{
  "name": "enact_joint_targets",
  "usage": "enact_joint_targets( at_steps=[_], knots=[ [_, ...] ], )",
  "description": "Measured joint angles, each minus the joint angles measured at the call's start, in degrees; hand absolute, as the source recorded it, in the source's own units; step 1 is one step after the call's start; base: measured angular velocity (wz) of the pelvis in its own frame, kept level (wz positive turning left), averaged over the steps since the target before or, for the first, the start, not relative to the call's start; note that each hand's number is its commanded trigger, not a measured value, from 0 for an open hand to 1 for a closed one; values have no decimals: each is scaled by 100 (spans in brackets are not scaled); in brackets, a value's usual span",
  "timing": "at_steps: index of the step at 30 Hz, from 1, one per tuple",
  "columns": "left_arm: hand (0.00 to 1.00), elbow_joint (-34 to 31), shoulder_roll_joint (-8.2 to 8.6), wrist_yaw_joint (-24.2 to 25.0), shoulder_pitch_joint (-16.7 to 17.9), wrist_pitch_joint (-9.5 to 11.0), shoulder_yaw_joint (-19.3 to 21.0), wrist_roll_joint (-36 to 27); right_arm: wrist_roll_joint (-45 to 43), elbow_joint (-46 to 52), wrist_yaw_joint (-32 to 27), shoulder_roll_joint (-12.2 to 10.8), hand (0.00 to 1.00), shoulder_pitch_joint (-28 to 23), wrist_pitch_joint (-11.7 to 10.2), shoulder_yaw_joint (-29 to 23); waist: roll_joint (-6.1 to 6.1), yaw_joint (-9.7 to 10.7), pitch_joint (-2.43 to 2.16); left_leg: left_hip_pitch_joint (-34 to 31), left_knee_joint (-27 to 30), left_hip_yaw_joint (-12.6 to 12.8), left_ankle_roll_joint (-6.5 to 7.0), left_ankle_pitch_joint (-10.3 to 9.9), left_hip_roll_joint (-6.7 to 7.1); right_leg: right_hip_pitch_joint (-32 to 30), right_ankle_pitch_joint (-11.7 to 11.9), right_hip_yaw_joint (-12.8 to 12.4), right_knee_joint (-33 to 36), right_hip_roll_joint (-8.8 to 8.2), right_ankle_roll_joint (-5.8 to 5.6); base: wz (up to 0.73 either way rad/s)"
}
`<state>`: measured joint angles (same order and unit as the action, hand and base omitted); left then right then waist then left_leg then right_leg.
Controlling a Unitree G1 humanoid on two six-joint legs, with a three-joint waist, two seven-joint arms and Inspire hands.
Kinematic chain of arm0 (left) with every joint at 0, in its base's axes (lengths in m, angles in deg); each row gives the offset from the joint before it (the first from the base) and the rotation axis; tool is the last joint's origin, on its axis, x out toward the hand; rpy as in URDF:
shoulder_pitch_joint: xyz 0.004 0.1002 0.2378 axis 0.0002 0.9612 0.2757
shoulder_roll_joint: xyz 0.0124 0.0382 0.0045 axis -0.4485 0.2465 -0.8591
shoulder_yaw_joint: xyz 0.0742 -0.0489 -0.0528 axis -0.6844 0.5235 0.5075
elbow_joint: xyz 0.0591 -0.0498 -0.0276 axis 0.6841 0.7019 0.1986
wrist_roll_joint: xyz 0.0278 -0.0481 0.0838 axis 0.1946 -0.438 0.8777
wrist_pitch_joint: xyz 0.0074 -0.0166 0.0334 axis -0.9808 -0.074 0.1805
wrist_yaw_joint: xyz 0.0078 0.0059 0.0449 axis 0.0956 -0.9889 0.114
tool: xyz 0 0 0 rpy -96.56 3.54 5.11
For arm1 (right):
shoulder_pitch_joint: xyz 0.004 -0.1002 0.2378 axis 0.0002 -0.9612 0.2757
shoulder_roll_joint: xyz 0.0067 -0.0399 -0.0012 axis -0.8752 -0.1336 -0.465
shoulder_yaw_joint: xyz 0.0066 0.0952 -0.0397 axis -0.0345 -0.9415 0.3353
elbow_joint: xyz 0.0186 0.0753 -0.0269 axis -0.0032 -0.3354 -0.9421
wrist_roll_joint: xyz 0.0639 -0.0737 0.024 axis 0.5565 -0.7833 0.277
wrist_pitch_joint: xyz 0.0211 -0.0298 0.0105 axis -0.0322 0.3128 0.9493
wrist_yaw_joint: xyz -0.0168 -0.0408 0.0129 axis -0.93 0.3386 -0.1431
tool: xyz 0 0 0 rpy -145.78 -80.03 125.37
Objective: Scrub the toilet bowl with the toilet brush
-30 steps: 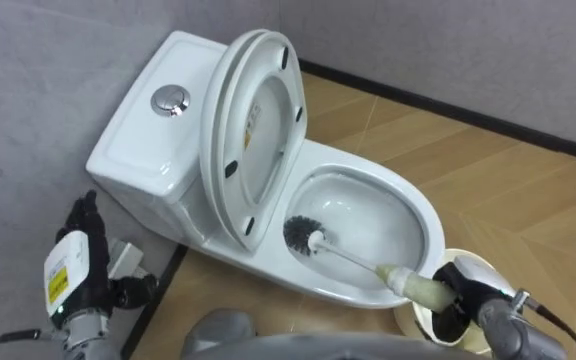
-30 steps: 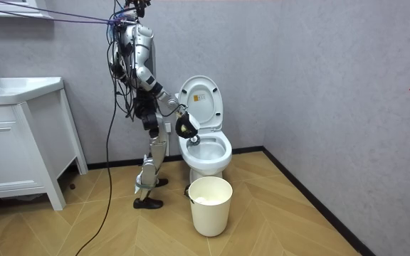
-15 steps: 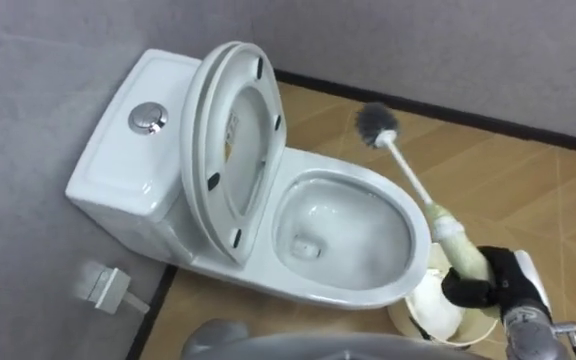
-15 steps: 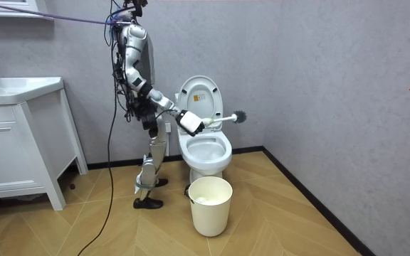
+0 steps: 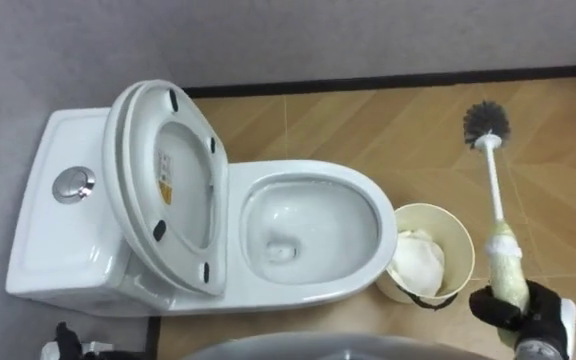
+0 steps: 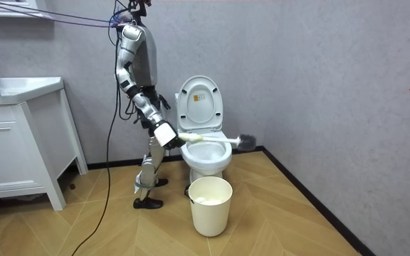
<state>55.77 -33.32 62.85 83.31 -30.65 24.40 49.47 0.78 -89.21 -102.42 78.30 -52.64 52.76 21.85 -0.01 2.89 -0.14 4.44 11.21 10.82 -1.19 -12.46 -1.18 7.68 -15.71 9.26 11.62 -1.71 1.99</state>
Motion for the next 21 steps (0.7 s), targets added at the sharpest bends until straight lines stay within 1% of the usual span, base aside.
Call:
enact_joint_targets(
  at_steps=[1,2,3,4,7,8,11,14,18,21],
  knots=[
    [0,6,9,54,-30,-34,-1,27,1,-106,-70,-32,100,10,-2,-39,6,4,0,50,-28,5,1,0,6,27,19,-59,-4,12,-24,-8],
    [0,59,43,74,-37,-47,1,67,-2,-259,-121,-33,75,55,-2,-70,29,-5,5,115,-78,9,1,0,6,54,44,-121,-7,12,-32,-10],
    [0,96,62,83,-36,-47,2,89,-2,-327,-128,-32,18,80,-1,-87,40,-5,3,136,-99,12,1,0,7,61,51,-128,-9,11,-41,-11],
    [0,162,82,101,-45,-46,2,168,-5,-465,-167,-36,0,144,-2,-91,42,3,4,154,-117,22,2,0,16,65,56,-130,-12,9,-49,-7],
    [0,194,90,187,-67,-44,-12,283,-48,-835,-181,-36,0,345,-15,-94,28,28,7,202,-170,24,7,3,26,70,64,-119,-14,-12,-59,-6],
    [0,201,92,231,-101,-46,-10,378,-80,-980,-184,-36,0,426,-49,-103,22,41,10,201,-168,24,11,4,35,69,64,-121,-19,-16,-59,-3],
    [0,300,91,274,-168,-57,14,618,-179,-1233,-183,-35,0,528,-56,-148,23,41,12,210,-167,16,42,23,59,91,64,-124,-39,-25,-61,0],
    [0,298,92,322,-176,-57,13,813,-180,-1421,-160,-36,0,550,-56,-146,21,32,13,212,-134,13,58,32,66,127,80,-129,-96,-29,-78,0],
    [0,298,92,347,-215,-61,14,876,-180,-1554,-150,-35,0,540,-56,-145,28,-1,20,198,-64,13,64,35,69,127,72,-174,-122,-66,-86,0],
    [0,314,100,362,-254,-121,9,999,-183,-1690,-71,-34,0,547,-56,-132,52,-4,34,192,-43,12,76,42,70,127,78,-187,-111,-66,-95,0]
  ],
)
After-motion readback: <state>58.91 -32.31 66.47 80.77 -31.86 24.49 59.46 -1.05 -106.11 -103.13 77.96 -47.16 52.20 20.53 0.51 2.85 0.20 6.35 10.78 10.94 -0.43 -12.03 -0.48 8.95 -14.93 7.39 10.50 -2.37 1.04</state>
